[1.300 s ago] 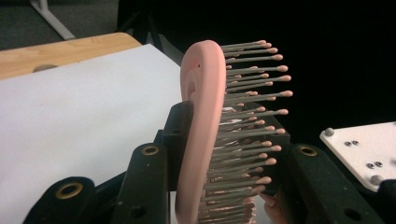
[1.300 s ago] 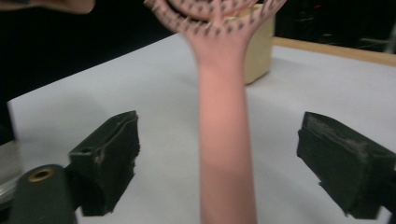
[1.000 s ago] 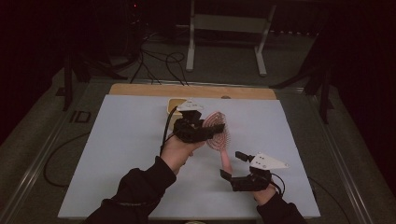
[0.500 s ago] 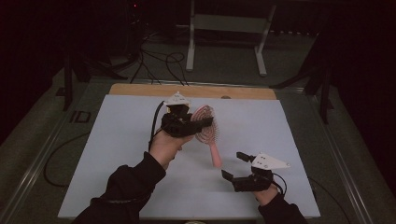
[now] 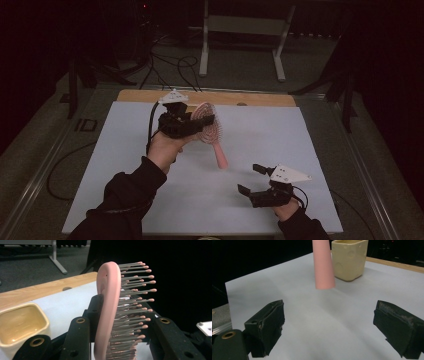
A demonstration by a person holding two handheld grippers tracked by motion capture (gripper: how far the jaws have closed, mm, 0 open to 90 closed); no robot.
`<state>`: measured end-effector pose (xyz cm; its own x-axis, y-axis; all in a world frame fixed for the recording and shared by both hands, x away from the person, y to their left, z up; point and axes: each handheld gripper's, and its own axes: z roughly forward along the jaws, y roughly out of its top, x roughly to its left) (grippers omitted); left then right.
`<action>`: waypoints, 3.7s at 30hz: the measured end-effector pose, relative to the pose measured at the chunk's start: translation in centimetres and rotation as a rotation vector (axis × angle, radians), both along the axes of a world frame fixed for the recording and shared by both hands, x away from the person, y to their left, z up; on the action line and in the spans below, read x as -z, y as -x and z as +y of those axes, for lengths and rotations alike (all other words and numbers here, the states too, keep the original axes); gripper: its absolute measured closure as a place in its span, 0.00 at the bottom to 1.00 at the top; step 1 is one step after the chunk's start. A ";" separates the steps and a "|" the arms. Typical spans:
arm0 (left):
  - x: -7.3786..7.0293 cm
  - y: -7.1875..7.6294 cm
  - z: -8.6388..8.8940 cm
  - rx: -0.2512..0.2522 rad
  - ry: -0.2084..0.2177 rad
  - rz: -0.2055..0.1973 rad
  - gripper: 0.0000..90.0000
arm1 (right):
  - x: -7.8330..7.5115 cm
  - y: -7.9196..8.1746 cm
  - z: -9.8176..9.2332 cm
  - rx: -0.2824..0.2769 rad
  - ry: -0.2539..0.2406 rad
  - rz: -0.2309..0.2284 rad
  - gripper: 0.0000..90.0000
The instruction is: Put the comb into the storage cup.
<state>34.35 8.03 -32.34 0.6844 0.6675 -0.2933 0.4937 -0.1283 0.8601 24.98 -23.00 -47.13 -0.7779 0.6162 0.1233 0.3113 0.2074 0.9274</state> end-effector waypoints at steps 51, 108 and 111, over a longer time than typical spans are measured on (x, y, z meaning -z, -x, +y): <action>-5.3 -5.6 6.2 -0.245 0.022 -0.100 0.73 | 0.1 0.4 -0.9 -0.001 0.013 -0.028 0.11; 1.6 -10.8 6.4 -0.391 -0.012 -0.055 0.73 | 0.1 0.5 -1.0 -0.006 0.010 -0.024 0.11; 2.1 -11.0 6.3 -0.388 -0.013 -0.049 0.73 | 0.1 0.5 -1.0 -0.006 0.007 -0.023 0.11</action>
<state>45.35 14.33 -34.44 0.3930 0.8830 -0.2568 0.4662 0.0493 0.8833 24.45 -24.01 -47.24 -0.7840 0.6126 0.1003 0.2882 0.2161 0.9329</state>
